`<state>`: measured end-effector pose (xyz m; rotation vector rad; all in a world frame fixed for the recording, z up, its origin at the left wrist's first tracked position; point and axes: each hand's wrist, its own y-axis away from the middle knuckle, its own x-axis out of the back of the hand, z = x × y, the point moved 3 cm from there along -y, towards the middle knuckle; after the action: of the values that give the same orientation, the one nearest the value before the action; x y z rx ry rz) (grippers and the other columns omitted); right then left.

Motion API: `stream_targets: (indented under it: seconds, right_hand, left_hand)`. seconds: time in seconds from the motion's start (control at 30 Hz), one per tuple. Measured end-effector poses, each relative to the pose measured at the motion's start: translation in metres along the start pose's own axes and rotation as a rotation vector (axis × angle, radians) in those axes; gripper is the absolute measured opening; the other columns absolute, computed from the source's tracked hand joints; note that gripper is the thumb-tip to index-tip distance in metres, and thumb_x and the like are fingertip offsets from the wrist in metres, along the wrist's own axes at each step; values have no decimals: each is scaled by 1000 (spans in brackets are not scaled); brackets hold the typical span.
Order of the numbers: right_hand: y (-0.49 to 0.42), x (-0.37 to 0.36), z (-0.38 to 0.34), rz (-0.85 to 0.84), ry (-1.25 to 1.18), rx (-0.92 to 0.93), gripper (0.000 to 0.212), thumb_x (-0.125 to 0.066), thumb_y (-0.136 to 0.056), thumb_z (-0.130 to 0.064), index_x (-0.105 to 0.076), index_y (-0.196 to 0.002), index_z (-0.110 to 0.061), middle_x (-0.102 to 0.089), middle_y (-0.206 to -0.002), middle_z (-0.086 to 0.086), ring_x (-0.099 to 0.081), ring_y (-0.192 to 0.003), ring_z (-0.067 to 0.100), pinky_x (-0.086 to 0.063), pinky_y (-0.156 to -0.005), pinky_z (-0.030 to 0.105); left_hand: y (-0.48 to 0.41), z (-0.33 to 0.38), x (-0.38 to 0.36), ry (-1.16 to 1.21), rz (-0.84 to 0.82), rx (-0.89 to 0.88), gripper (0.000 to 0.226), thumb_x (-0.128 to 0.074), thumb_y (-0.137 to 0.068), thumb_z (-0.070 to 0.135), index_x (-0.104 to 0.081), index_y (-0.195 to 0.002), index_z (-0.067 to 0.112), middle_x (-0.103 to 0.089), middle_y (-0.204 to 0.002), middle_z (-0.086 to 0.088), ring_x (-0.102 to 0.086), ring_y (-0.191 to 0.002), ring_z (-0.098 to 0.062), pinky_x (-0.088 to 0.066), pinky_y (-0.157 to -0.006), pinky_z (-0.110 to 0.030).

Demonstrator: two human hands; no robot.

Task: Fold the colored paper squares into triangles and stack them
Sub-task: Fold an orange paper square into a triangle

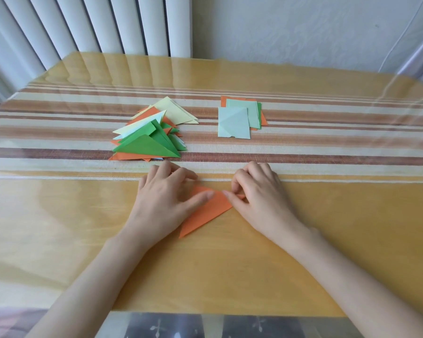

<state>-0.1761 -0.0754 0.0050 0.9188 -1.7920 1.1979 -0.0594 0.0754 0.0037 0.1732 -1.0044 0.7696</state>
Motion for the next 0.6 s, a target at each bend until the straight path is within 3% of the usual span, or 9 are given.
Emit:
stream_targets:
  seconds: [0.13, 0.23, 0.3, 0.37, 0.5, 0.6]
  right_hand:
    - [3, -1, 3, -45, -100, -17, 35, -50, -86, -51, -55, -82, -17, -49, -89, -4, -42, -90, 17, -36, -80, 30]
    - [4, 2, 5, -139, -295, -62, 20, -69, -84, -37, -56, -82, -22, -49, -95, -6, -41, -98, 15, -36, -90, 31]
    - [4, 6, 4, -154, -423, -93, 21, -73, -82, -26, -53, -77, -27, -52, -93, -6, -43, -98, 14, -37, -92, 30]
    - [3, 11, -1, -158, -613, -158, 21, -72, -84, -20, -53, -75, -24, -58, -86, -8, -50, -91, 14, -41, -86, 28]
    - [-5, 19, -16, -121, -866, -202, 20, -67, -88, -14, -51, -77, -15, -59, -66, -13, -50, -63, 8, -38, -63, 19]
    - [-15, 20, -27, -59, -941, -227, 17, -68, -87, -13, -53, -84, -21, -63, -70, -13, -50, -64, 2, -35, -63, 16]
  left_hand:
    - [-1, 0, -5, -60, -9, -63, 54, -40, -67, 79, -54, -92, 32, -44, -95, 11, -34, -91, -9, -23, -77, -29]
    - [0, 4, -3, 25, -29, -122, 38, -53, -72, 66, -45, -85, 31, -47, -85, 16, -40, -83, -10, -25, -74, -28]
    - [2, 7, 0, 135, -34, -120, 28, -67, -79, 48, -45, -83, 31, -54, -82, 12, -47, -76, -7, -32, -71, -26]
    - [3, 7, 4, 260, -4, -69, 25, -74, -82, 30, -50, -87, 24, -57, -84, 11, -52, -79, -4, -36, -69, -17]
    - [0, 4, 15, 412, 48, 45, 51, -65, -75, 54, -50, -114, 25, -56, -112, 15, -51, -104, 5, -36, -83, -5]
    - [2, -3, 23, 657, 32, 215, 49, -66, -70, 49, -54, -111, 24, -64, -100, 15, -61, -87, 4, -46, -70, -11]
